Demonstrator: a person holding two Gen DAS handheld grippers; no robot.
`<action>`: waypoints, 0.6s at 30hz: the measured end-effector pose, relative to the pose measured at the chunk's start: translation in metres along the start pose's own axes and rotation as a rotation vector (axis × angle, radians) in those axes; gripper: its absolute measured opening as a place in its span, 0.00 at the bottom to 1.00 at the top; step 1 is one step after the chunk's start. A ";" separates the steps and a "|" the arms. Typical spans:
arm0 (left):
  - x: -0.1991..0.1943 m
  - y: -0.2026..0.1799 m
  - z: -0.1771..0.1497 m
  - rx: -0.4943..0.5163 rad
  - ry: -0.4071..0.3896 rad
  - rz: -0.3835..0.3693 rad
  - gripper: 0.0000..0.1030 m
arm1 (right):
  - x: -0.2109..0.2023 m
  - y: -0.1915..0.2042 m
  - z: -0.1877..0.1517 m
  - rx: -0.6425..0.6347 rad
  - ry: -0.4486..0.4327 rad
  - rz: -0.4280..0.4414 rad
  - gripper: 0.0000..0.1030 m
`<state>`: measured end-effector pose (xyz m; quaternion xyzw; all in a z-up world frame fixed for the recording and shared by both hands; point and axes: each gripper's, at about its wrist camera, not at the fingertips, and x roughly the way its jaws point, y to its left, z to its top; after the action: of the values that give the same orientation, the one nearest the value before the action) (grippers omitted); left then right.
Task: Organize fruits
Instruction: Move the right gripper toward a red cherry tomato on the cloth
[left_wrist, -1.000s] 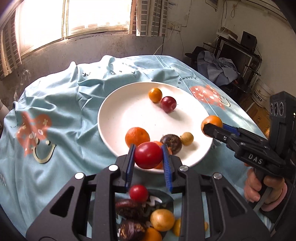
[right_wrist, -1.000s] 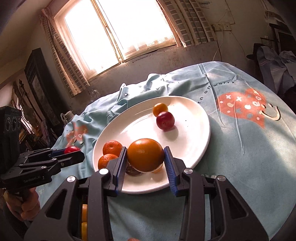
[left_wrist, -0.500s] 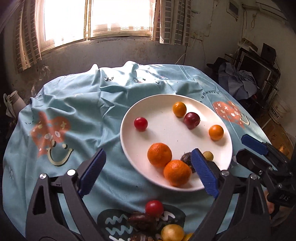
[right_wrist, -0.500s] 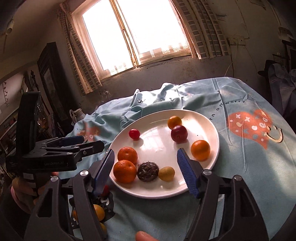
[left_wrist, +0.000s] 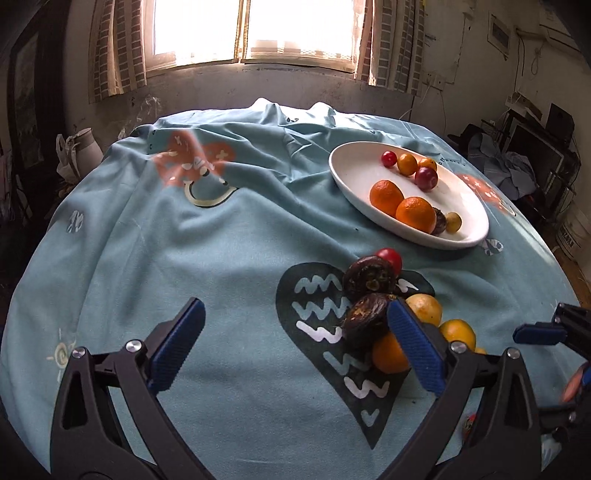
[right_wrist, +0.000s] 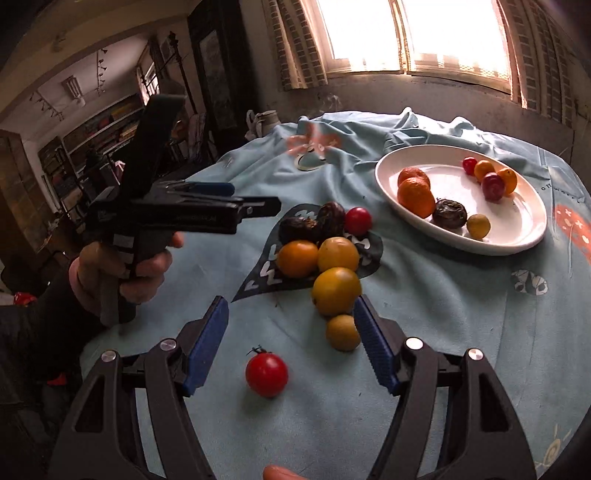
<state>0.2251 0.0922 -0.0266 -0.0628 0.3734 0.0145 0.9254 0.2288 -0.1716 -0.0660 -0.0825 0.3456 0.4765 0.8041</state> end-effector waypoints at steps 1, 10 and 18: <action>-0.001 0.004 0.002 -0.022 -0.003 -0.013 0.98 | 0.002 0.007 -0.003 -0.031 0.016 -0.008 0.67; -0.008 0.015 0.001 -0.068 -0.030 0.003 0.98 | 0.025 0.008 -0.014 -0.041 0.174 0.037 0.55; -0.009 0.014 0.000 -0.059 -0.034 0.018 0.98 | 0.035 0.007 -0.019 -0.031 0.237 0.028 0.34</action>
<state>0.2177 0.1060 -0.0221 -0.0865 0.3578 0.0352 0.9291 0.2247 -0.1516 -0.1014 -0.1459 0.4318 0.4798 0.7497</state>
